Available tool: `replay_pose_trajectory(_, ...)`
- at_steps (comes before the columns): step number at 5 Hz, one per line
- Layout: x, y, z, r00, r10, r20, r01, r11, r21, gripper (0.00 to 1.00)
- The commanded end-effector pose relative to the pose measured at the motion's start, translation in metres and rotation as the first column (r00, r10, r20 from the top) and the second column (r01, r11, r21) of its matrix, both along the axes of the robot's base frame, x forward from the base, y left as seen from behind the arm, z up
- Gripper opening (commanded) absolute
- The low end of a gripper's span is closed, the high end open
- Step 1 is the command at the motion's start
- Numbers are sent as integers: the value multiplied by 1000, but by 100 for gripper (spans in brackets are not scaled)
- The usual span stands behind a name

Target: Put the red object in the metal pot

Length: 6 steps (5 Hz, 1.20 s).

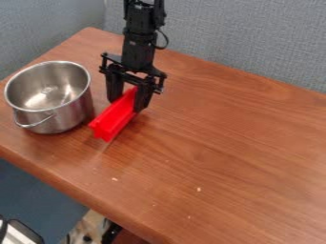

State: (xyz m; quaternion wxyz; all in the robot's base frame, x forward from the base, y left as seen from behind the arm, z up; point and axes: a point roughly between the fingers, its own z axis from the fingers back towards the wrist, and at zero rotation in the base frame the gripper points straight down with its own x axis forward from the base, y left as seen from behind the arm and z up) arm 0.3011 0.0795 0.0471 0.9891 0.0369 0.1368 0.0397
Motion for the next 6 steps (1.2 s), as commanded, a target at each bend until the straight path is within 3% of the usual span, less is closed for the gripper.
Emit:
replay_pose_trajectory(1, 11, 6, 33, 995, 6, 103, -9, 1000, 24, 0)
replay_pose_trajectory(6, 8, 9, 41, 995, 21, 101, -23, 999, 22, 0)
